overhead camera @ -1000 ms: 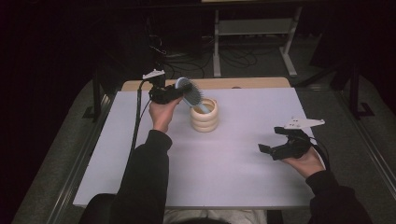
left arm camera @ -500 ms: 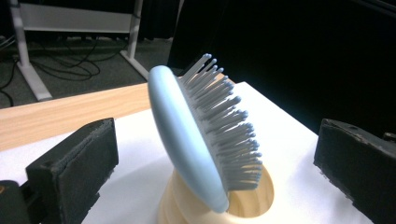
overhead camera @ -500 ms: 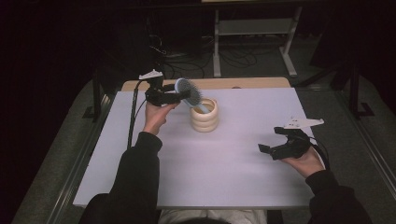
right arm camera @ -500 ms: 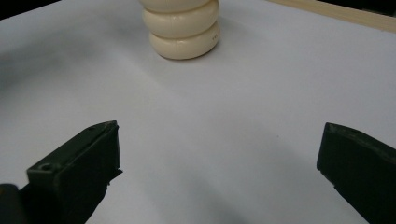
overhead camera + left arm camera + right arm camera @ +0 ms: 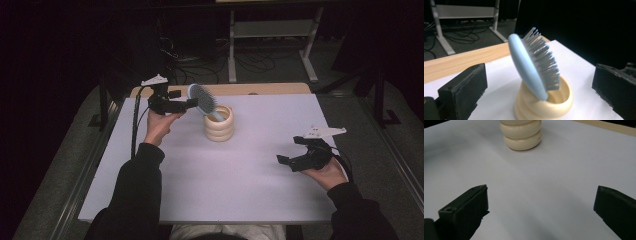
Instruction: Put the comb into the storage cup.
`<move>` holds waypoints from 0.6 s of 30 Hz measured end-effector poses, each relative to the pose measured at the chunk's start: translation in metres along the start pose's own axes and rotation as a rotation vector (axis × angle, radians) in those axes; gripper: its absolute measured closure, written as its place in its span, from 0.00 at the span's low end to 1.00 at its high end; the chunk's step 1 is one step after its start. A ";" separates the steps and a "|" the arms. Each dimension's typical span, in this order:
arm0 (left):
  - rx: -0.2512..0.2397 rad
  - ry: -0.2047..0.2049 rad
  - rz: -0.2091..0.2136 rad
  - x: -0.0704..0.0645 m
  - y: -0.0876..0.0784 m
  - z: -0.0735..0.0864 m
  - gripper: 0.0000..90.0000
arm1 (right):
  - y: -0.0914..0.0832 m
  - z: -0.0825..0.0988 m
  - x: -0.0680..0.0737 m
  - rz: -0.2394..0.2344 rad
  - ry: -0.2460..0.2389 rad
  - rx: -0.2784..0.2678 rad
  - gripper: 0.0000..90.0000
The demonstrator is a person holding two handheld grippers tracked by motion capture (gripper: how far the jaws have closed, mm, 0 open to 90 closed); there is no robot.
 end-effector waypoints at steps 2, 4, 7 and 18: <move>-0.002 0.000 0.003 0.002 -0.003 0.002 0.00 | 0.000 0.000 0.000 0.001 -0.001 0.001 0.00; 0.002 0.000 0.000 0.003 -0.006 0.003 0.00 | 0.001 0.000 0.000 0.001 -0.002 0.003 0.00; 0.001 0.009 -0.005 0.005 -0.010 0.006 0.00 | 0.001 0.000 0.000 0.001 -0.004 0.003 0.00; -0.016 0.024 -0.003 0.012 -0.028 0.016 0.00 | 0.001 0.001 0.000 0.003 0.000 0.004 0.00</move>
Point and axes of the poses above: each handheld gripper's, and its own axes: y roughly forward along the jaws, z roughly out of its underside, x roughly to its left, the point moved 1 cm from there along y, roughly forward along the jaws, and after that the axes turned 1 degree about y, right-handed, at the moved point
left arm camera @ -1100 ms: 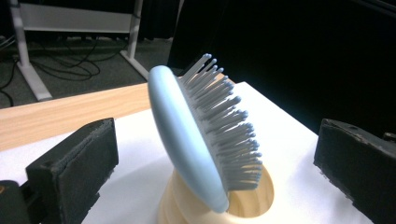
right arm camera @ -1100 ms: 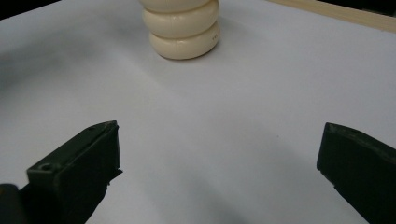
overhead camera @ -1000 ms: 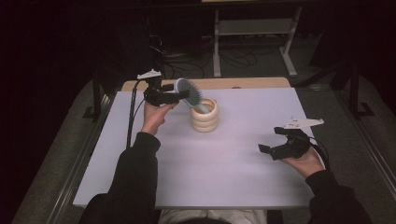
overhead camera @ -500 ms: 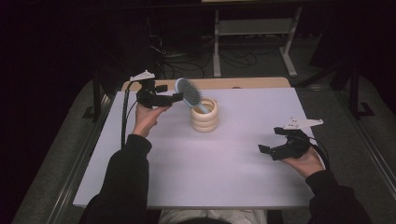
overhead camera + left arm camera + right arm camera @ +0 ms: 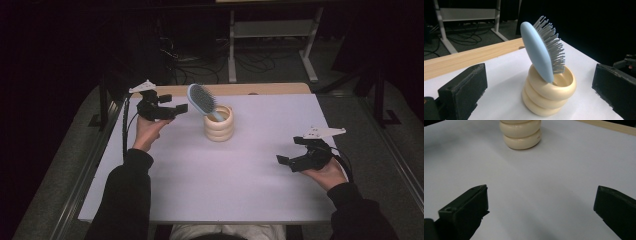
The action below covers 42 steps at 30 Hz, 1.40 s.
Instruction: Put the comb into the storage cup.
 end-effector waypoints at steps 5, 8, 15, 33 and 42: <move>0.000 0.003 -0.014 0.004 -0.008 0.006 0.00 | 0.000 0.001 0.000 0.001 -0.003 0.003 0.00; 0.000 0.005 -0.018 0.005 -0.012 0.009 0.00 | 0.000 0.001 0.000 0.001 -0.003 0.002 0.00; 0.007 0.017 -0.021 0.007 -0.023 0.015 0.00 | 0.001 0.001 0.000 0.005 -0.005 0.006 0.00; 0.000 0.035 -0.020 0.006 -0.046 0.034 0.00 | 0.001 0.002 0.001 0.008 -0.005 0.013 0.00; 0.007 0.064 -0.016 0.000 -0.054 0.041 0.00 | 0.001 0.003 0.001 0.013 -0.009 0.022 0.00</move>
Point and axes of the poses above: each handheld gripper's, and its own axes: y roughly forward along the jaws, z roughly out of its underside, x roughly to its left, the point moved 1 cm from there along y, roughly forward along the jaws, and after that the axes turned 1 degree about y, right-handed, at the moved point
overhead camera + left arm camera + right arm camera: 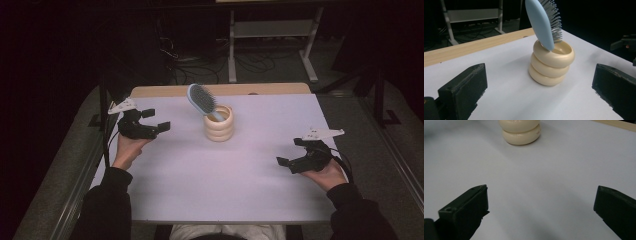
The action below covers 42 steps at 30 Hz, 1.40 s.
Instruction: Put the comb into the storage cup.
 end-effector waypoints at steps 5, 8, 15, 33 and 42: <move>0.007 0.016 -0.016 0.000 -0.005 0.006 0.00 | 0.000 0.000 0.000 0.001 -0.001 -0.001 0.00; 0.008 0.011 -0.027 0.003 -0.008 0.010 0.00 | 0.000 0.000 0.000 0.002 -0.002 -0.001 0.00; 0.004 0.012 -0.041 0.003 -0.016 0.017 0.00 | 0.000 0.000 0.000 0.003 -0.002 0.002 0.00; -0.005 0.029 -0.061 -0.005 -0.039 0.040 0.00 | -0.002 0.003 -0.001 0.008 0.003 0.002 0.00; -0.011 0.039 -0.084 -0.009 -0.056 0.052 0.00 | -0.002 0.005 0.000 0.013 0.005 0.003 0.00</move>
Point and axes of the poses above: each handheld gripper's, and its own axes: y roughly forward along the jaws, z roughly out of its underside, x roughly to its left, the point moved 1 cm from there along y, roughly forward along the jaws, and after that the axes turned 1 degree about y, right-handed, at the moved point
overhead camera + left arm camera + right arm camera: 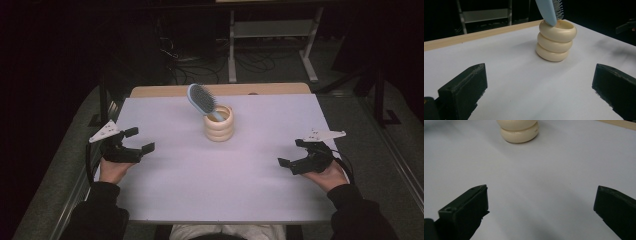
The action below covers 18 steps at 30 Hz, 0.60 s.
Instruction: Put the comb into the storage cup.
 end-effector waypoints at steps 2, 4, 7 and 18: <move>0.007 0.010 -0.012 -0.002 -0.004 0.004 0.00 | 0.000 0.001 0.000 0.002 -0.002 0.002 0.00; 0.014 0.021 -0.027 -0.004 -0.007 0.007 0.00 | 0.000 0.002 0.000 0.004 0.001 0.003 0.00; 0.005 0.032 -0.045 -0.006 -0.014 0.011 0.00 | -0.001 0.003 0.001 0.009 0.000 0.001 0.00; 0.011 0.016 -0.068 -0.008 -0.033 0.024 0.00 | -0.008 0.009 0.002 0.034 0.011 -0.006 0.00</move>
Point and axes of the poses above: each handheld gripper's, and its own axes: y roughly forward along the jaws, z roughly out of its underside, x roughly to its left, the point moved 1 cm from there along y, roughly forward along the jaws, and after that the axes turned 1 degree about y, right-handed, at the moved point
